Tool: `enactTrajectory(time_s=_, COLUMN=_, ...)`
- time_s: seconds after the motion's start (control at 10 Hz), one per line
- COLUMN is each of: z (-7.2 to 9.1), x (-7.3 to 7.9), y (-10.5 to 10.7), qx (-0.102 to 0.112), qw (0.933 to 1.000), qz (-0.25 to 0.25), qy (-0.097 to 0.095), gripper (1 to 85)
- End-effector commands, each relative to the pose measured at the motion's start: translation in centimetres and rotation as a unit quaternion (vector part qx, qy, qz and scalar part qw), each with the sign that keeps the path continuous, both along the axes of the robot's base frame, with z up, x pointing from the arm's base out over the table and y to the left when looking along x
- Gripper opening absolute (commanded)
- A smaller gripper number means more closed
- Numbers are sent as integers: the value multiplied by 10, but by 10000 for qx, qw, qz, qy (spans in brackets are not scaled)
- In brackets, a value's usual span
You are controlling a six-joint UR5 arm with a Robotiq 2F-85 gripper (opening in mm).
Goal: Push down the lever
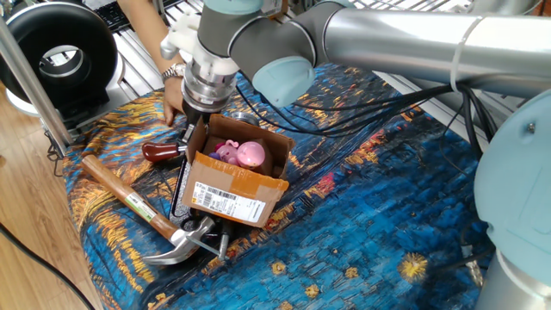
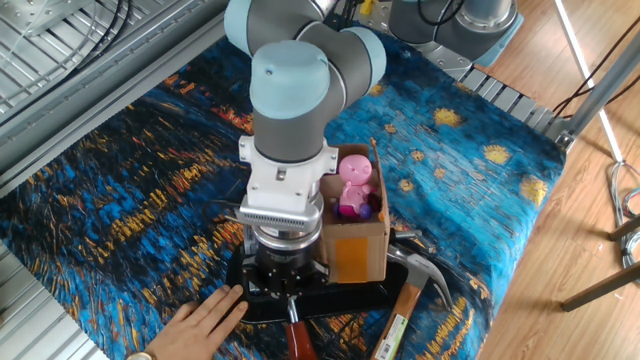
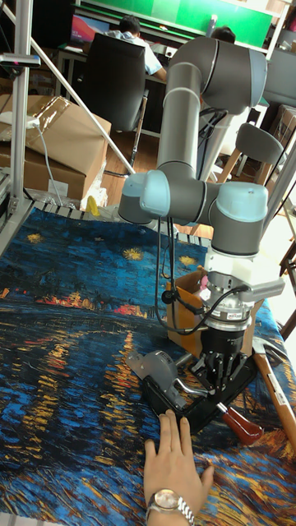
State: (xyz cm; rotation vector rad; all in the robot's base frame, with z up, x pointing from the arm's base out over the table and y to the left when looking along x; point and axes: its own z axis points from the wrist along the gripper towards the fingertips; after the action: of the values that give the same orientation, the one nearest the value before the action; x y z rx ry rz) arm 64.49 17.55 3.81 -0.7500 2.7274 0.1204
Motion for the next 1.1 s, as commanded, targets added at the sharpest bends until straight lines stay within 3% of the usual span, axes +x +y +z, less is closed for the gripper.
enactTrajectory(time_s=0.0, z=9, x=-5, y=-4, qx=10, qw=9999, qz=76, qy=112, gripper=103)
enactTrajectory(time_s=0.3, z=26, x=-12, y=-6, qx=66, qw=9997, qz=118, qy=221, gripper=107)
enactTrajectory(time_s=0.5, z=34, x=-15, y=-20, qx=-178, qw=9995, qz=136, qy=228, gripper=103)
enactTrajectory(time_s=0.7, z=36, x=-12, y=-31, qx=-335, qw=9993, qz=108, qy=156, gripper=90)
enactTrajectory(time_s=0.9, z=45, x=-10, y=-32, qx=-242, qw=9997, qz=-19, qy=95, gripper=87)
enactTrajectory(time_s=1.0, z=44, x=-7, y=-35, qx=-297, qw=9995, qz=-101, qy=44, gripper=90)
